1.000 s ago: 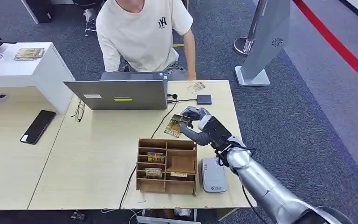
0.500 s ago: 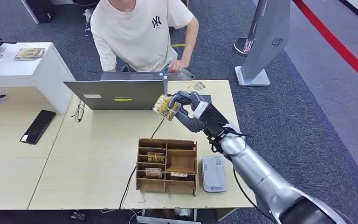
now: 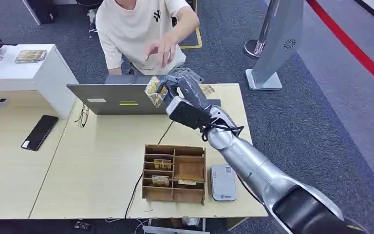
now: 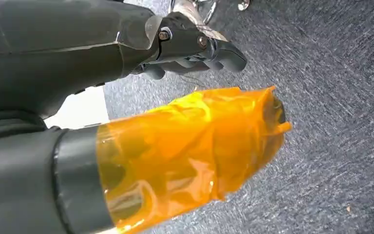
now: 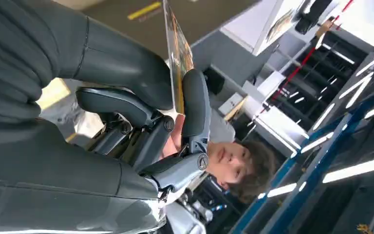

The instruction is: Pass the card to the sensor for recognition and then transmit it.

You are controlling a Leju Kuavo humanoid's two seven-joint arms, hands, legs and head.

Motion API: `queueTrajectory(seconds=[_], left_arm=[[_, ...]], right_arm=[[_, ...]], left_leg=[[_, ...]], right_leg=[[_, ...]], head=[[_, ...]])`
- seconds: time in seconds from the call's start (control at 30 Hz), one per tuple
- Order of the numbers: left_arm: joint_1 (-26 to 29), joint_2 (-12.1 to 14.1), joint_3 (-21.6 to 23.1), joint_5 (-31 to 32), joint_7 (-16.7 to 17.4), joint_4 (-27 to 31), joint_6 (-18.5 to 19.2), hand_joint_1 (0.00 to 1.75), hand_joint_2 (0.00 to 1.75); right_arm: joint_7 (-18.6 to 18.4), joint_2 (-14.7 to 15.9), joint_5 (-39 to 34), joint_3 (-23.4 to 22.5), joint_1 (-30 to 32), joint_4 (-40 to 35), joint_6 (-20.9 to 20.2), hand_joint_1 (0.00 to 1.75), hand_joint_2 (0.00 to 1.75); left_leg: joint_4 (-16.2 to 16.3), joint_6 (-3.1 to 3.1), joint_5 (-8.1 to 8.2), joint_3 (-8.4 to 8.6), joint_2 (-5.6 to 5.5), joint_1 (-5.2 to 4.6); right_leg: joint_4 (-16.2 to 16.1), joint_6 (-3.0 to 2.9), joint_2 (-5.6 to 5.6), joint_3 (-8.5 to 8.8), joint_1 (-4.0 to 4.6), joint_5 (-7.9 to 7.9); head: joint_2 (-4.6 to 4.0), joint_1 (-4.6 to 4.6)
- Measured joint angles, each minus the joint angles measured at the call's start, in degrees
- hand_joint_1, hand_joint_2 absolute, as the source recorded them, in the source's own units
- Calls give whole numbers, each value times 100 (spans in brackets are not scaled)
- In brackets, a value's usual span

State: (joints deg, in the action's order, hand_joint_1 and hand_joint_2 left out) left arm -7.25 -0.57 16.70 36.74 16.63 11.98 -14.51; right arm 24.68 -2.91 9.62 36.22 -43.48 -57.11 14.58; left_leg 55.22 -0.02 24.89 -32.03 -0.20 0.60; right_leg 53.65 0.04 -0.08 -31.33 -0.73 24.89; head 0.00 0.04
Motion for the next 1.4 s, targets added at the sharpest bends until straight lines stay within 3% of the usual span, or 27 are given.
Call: queueTrajectory(seconds=[0.4, 0.5, 0.63, 0.67, 0.73, 0.9, 1.03, 1.2, 1.4], left_arm=[[-124, -4, 179, 249, 173, 2, 118, 0, 0], [-135, -24, 216, 288, 205, 2, 122, 0, 0], [-159, -35, 240, 304, 216, 2, 127, 0, 0], [-164, -39, 243, 306, 232, 2, 131, 0, 0], [-165, -44, 243, 313, 247, 2, 138, 0, 0], [-168, -48, 243, 313, 247, 2, 140, 0, 0], [-163, -48, 243, 302, 245, 2, 138, 0, 0], [-112, -46, 240, 236, 140, 2, 105, 0, 0], [-31, -37, 219, 146, -20, 2, 33, 0, 0]], right_arm=[[-496, -577, 1174, 339, -634, 1290, 1040, 169, 175], [-555, -664, 1451, 424, -760, 1633, 1329, 162, 175], [-629, -767, 1597, 485, -867, 2019, 1447, 120, 175], [-653, -778, 1608, 494, -876, 2089, 1444, 14, 175], [-662, -795, 1626, 514, -883, 2223, 1444, 0, 175], [-540, -828, 1495, 529, -881, 2404, 1396, 0, 175], [-249, -828, 1066, 454, -825, 2424, 978, 0, 175], [295, -806, -246, 83, -418, 1978, -455, 0, 175], [549, -584, -1665, -277, 186, 1074, -1850, 0, 175]], left_leg=[[0, -1, -1, 0, 0, 0], [0, -1, -1, 0, -1, 0], [0, -1, -1, -1, -1, 0], [0, -1, -1, -1, -1, 0], [0, -1, 0, -1, -1, 0], [0, -1, 0, -1, -1, 0], [0, -1, 0, 0, 0, 0], [0, -1, -1, 0, 0, 0], [0, -1, 1, -1, -1, -1]], right_leg=[[0, -2, 0, 0, 0, -1], [0, -2, -1, -1, 0, -1], [0, -2, -1, -2, 0, -1], [0, -2, -1, -2, 0, -1], [0, -2, 0, -2, 0, -1], [0, -2, -1, -4, 0, -1], [0, -2, 0, -3, 0, -1], [0, -2, 1, -4, 0, -1], [-3, -1, 0, -4, 0, 0]], head=[[0, -2], [0, -2], [0, 0], [0, -2], [0, 0], [0, -2], [0, -2], [0, 0], [0, 0]])
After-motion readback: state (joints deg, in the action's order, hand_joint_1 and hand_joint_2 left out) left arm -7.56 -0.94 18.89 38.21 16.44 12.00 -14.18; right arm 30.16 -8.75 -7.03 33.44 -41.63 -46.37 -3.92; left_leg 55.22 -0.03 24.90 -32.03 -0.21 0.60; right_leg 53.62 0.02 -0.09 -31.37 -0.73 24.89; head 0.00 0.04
